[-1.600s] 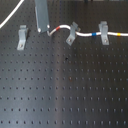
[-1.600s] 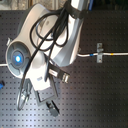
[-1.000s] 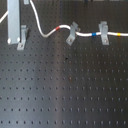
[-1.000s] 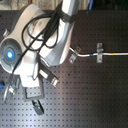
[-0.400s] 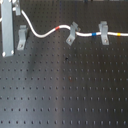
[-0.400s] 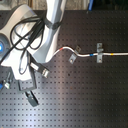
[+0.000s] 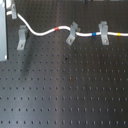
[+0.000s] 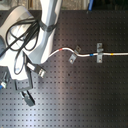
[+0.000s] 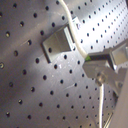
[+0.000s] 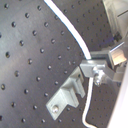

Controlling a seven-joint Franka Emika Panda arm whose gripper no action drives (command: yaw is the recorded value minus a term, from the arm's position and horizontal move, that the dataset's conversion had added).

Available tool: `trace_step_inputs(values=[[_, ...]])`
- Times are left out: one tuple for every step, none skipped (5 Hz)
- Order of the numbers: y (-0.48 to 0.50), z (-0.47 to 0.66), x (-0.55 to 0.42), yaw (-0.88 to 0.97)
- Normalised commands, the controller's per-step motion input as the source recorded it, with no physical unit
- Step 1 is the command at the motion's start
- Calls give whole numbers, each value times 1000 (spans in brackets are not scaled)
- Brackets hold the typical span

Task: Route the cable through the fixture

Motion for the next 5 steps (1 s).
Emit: trace_step_inputs(values=[[386,329,-190,0],[309,341,-193,0],[122,242,-98,0],[-18,46,-88,0],[-23,86,-118,0]])
